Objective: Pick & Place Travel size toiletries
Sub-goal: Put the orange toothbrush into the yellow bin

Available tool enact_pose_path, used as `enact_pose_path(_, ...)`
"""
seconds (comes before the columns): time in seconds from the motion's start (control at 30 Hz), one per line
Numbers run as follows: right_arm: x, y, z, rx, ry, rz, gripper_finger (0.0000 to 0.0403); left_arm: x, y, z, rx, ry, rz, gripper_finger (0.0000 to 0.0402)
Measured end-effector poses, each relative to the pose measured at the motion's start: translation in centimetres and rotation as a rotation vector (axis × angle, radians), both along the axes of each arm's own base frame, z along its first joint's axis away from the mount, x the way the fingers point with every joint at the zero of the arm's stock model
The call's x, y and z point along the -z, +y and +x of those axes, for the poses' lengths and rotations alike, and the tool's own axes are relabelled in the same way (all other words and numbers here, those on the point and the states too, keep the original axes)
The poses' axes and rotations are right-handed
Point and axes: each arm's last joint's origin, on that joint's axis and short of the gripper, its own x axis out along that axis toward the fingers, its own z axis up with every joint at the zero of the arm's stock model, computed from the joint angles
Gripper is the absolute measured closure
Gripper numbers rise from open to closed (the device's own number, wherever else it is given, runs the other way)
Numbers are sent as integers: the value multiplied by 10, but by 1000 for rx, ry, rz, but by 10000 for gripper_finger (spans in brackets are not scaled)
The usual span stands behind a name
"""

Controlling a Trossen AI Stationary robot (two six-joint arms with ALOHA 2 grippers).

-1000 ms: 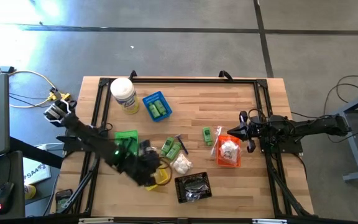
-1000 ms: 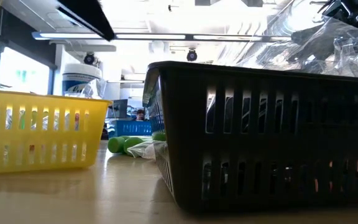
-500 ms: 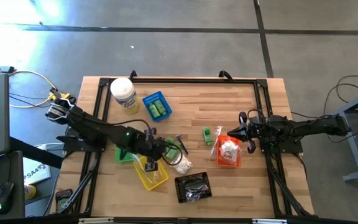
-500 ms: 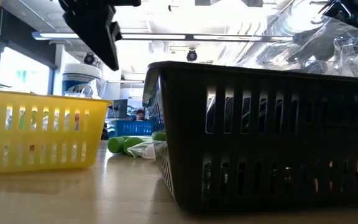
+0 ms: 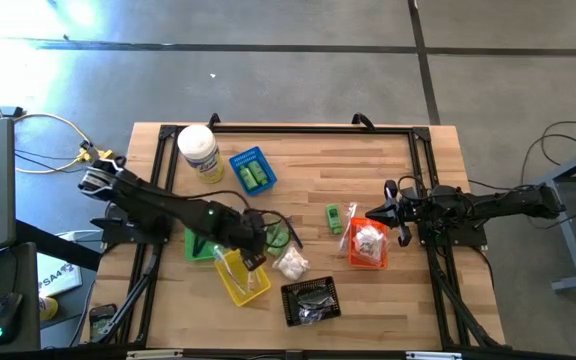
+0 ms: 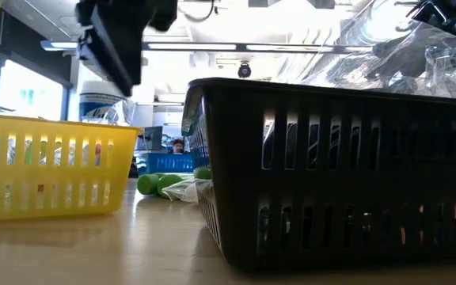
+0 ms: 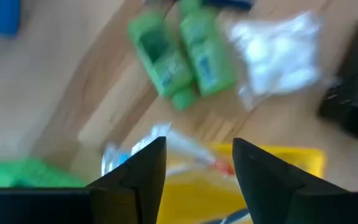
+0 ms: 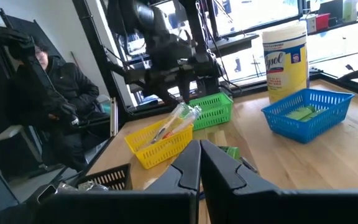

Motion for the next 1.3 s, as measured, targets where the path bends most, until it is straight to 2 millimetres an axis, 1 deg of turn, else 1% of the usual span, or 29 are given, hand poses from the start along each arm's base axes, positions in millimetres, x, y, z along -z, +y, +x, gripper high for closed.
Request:
enact_pose_path(0.1, 0, 0, 0, 0, 0, 0, 401, 13, -1, 0, -56, 95, 4, 228)
enact_pose_path(0.2, 0, 0, 0, 0, 1, -1, 401, 20, -2, 3, -82, 116, 6, 238)
enact_pose_path(0.33, 0, 0, 0, -1, 2, -2, 401, 19, -2, 4, -82, 99, 7, 249)
enact_pose_path(0.47, 0, 0, 0, -3, 2, -4, 401, 19, 0, 0, -119, 129, 22, 255)
enact_pose_path(0.7, 0, 0, 0, -3, 2, -4, 401, 19, -10, -4, -131, 125, 30, 258)
enact_pose_path(0.8, 1, 0, 0, -4, 4, -5, 401, 19, -9, -4, -126, 128, 19, 258)
enact_pose_path(1.0, 1, 0, 0, -3, 4, -5, 401, 17, -11, 4, -62, 57, 24, 258)
enact_pose_path(1.3, 1, 0, 0, -4, 5, -1, 401, 19, -7, -5, -139, 133, 61, 259)
